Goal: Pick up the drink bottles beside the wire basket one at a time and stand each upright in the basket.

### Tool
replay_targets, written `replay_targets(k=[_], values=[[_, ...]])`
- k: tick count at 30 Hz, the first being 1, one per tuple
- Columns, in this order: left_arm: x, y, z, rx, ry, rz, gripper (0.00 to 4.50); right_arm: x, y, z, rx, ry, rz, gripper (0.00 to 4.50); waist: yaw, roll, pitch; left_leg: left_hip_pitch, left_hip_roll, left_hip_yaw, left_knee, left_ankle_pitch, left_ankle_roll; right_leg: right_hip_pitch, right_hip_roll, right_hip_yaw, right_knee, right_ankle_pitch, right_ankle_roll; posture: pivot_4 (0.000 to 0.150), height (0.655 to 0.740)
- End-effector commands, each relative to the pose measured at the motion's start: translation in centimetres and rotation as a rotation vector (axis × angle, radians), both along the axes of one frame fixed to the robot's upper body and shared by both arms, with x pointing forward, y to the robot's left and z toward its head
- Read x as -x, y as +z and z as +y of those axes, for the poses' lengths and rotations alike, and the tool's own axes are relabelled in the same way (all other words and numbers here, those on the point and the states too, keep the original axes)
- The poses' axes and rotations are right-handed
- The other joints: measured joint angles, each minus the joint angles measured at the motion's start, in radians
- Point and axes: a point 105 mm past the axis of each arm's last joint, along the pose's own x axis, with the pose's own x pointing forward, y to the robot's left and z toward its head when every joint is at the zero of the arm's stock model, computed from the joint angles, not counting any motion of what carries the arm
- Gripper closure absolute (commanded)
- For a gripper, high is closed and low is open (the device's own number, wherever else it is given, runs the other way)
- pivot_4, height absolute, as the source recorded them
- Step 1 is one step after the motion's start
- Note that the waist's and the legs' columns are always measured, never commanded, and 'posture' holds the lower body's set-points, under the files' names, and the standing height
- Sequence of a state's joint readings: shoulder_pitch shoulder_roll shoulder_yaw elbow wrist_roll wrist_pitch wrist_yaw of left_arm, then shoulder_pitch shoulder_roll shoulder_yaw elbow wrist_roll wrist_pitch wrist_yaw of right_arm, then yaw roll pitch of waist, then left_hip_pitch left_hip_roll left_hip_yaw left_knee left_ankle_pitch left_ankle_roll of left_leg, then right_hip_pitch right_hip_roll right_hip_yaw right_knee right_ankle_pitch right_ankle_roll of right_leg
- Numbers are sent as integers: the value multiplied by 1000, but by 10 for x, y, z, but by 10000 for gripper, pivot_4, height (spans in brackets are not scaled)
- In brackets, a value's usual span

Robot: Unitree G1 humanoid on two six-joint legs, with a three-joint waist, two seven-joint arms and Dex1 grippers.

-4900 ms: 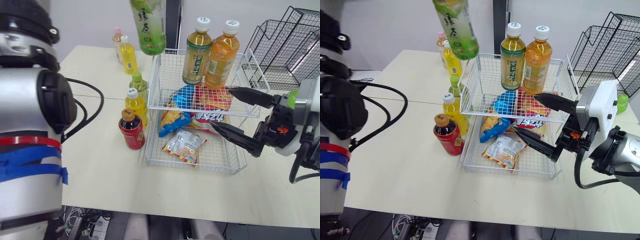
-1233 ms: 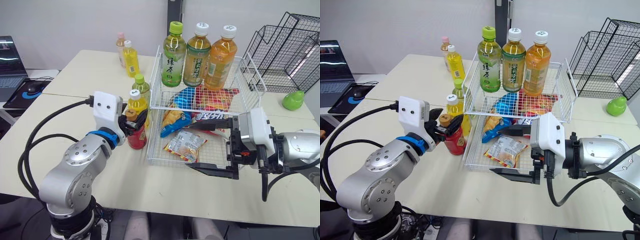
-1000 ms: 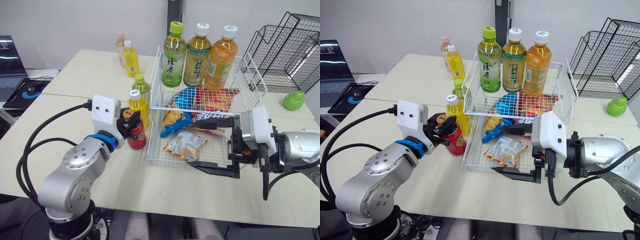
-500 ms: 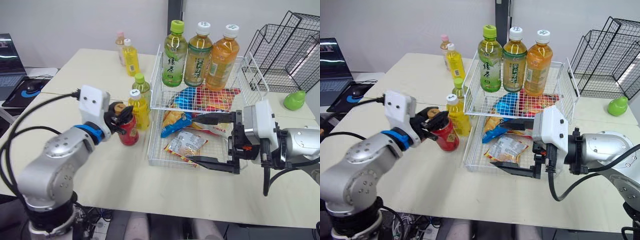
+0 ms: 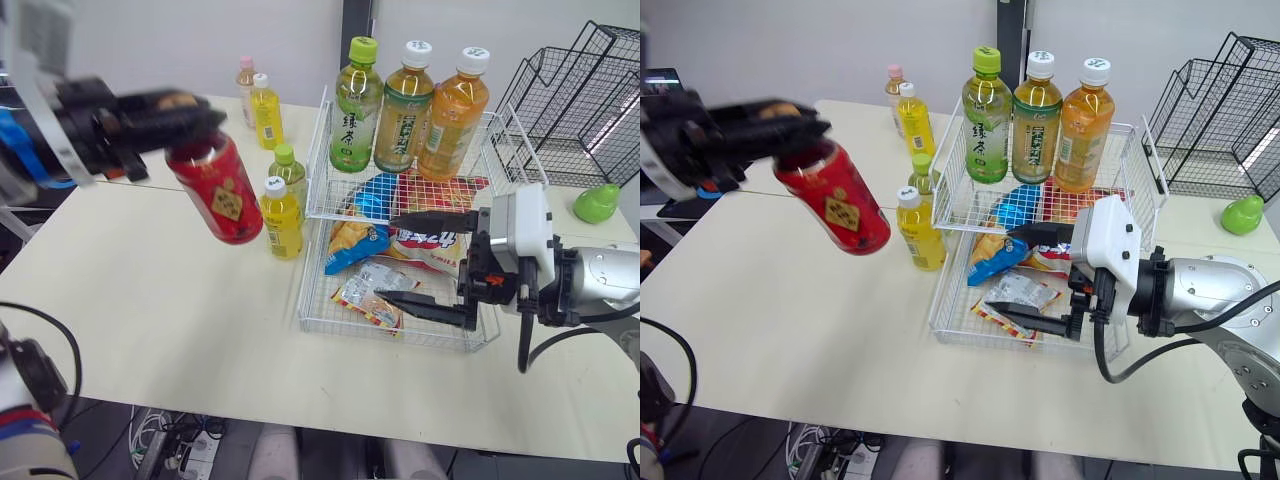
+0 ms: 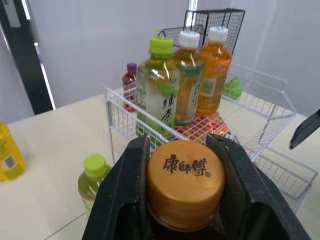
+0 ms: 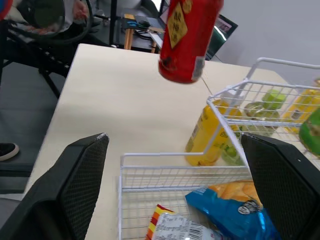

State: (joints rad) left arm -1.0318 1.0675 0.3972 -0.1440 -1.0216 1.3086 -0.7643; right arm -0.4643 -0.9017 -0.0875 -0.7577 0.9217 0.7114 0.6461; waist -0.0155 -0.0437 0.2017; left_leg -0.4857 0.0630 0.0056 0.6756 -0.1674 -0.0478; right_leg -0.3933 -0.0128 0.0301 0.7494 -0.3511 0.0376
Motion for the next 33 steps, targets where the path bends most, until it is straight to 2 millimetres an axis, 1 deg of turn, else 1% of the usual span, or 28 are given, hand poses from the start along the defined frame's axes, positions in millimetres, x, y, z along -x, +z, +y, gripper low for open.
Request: replay_targets(k=[1, 3, 5, 10, 11, 12, 13, 14, 16, 17, 19, 23, 27, 28, 31, 33], values=[[18, 39, -9, 31, -134, -48, 31332, -1, 12, -5, -14, -41, -52, 0, 2, 0, 0, 0, 0, 0, 0, 0, 0, 0, 0, 0, 1, 0, 0, 1500, 6732], [23, 57, -18, 38, -215, -60, 31332, -2, 9, -7, -6, -61, -34, 0, 5, 0, 1, -1, 0, 0, 0, 0, 0, -2, 0, -1, 0, 0, 0, 1500, 6732], [26, 69, -30, 35, -300, -66, 31332, -3, 6, -9, -2, -84, -25, 0, 7, 0, 1, -2, 0, 0, 0, 0, 0, -2, 0, -1, 1, 0, 0, 1500, 6732], [19, 83, -65, 7, -483, -80, 31332, -9, 4, -18, 5, -180, -28, 0, 13, 2, 1, -2, 0, 0, 0, 0, 0, -3, 0, 0, 1, -1, -1, 1500, 6732], [16, 81, -75, -22, -514, -95, 31332, -4, 16, -45, 8, -221, -25, 0, 14, 2, 1, -2, 0, 0, 0, 0, 0, -3, 0, -1, 1, -1, -1, 1500, 6732], [13, 79, -82, -41, -542, -103, 31332, 3, 27, -65, 11, -248, -27, 0, 24, 5, 3, -3, 0, 0, 0, 0, 0, -3, 0, 0, 1, 0, -1, 1500, 6732], [11, 78, -90, -52, -572, -110, 31332, 12, 35, -79, 14, -266, -31, 0, 26, 7, 4, -5, 0, -1, 1, 0, 0, -3, -3, -2, 1, -1, -1, 1500, 6732], [6, 76, -102, -70, -607, -139, 31332, 19, 39, -86, 18, -284, -35, 0, 26, 7, 4, -5, 0, 0, 1, 0, 1, -2, -5, -2, 1, 0, -2, 1500, 6732], [-6, 74, -125, -58, -645, -164, 31332, 28, 42, -91, 10, -304, -36, 0, 25, 6, 4, -6, -1, 0, 1, -1, 2, -2, -6, -2, 0, 1, -3, 1500, 6732], [-10, 71, -135, -68, -668, -175, 31332, 31, 43, -91, 6, -307, -35, 0, 24, 6, 4, -5, -1, -1, 1, -1, 2, -1, -5, -4, 0, 1, -3, 1500, 6732], [-16, 66, -147, -75, -694, -186, 31332, 36, 42, -91, 4, -310, -28, 0, 19, 7, 4, -5, -1, -4, 1, 0, 2, 0, -5, -6, 0, 1, -3, 1500, 6732], [-29, 52, -170, -75, -734, -167, 31332, 43, 39, -90, 1, -326, -17, 0, -5, 9, 5, -6, -3, -2, 0, -1, 2, -2, -5, -5, 0, 1, -3, 1500, 6732], [-42, 32, -196, -125, -740, -190, 31332, 46, 41, -92, -9, -368, -36, 0, -13, 10, 6, -6, -4, -3, 0, 0, 2, -2, -3, -5, 1, 1, -2, 1500, 6732], [-43, 30, -199, -125, -742, -189, 31332, 46, 41, -93, -12, -376, -41, 0, -13, 10, 6, -6, -4, -3, 0, 0, 2, -2, -3, -5, 1, -1, 1, 1500, 6732], [-50, 23, -213, -121, -734, -188, 31333, 46, 42, -94, -15, -397, -51, 0, -13, 10, 6, -6, -5, -3, 0, 0, 2, -2, -3, -4, 1, -1, 1, 1500, 6732], [-55, 15, -221, -137, -731, -170, 31333, 46, 42, -94, -16, -403, -54, 0, -13, 10, 6, -6, -5, -3, 1, 0, 2, -1, -3, -4, 1, -2, 1, 1500, 6732]])
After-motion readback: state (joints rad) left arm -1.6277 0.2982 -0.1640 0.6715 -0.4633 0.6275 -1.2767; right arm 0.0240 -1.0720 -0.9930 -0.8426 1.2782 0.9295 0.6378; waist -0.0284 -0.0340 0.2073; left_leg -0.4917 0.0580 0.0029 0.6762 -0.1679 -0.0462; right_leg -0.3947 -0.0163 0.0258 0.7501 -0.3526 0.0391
